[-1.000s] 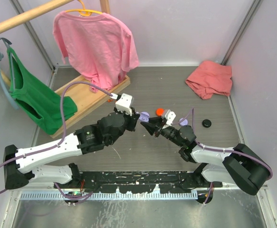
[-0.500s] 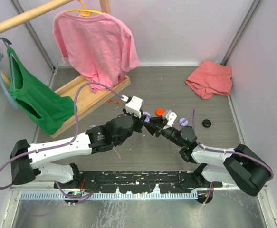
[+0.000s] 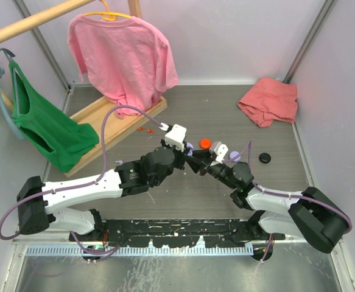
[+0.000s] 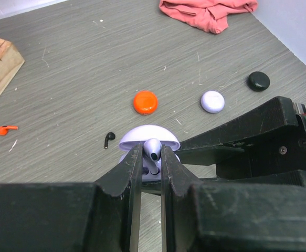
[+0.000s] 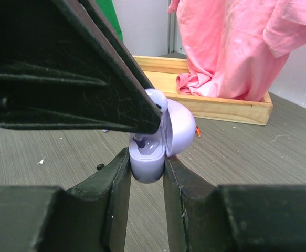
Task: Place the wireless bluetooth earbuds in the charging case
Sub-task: Place the earbud in the charging case.
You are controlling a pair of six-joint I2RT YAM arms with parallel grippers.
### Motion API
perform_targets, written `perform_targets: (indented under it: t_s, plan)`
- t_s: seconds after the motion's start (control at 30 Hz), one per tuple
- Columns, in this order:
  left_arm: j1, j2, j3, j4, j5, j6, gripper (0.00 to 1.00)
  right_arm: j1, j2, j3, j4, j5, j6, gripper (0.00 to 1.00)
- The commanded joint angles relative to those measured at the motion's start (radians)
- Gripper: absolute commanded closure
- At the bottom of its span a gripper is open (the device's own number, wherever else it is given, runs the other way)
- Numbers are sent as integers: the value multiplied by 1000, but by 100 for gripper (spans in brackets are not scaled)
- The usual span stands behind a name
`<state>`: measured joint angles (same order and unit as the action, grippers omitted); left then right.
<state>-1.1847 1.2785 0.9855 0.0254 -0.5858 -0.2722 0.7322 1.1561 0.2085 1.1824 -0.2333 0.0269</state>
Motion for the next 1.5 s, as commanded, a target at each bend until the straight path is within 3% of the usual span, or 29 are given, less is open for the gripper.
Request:
perform_targets:
  t_s: [0.0, 1.0, 1.47]
  plan:
    - [-7, 20, -8, 86, -32, 7, 100, 6, -21, -3, 80, 18, -16, 99]
    - [-26, -56, -89, 146, -61, 78, 100, 7, -42, -22, 100, 51, -19, 99]
    - [-60, -20, -84, 157, -71, 130, 99, 7, -48, -28, 103, 54, -20, 99]
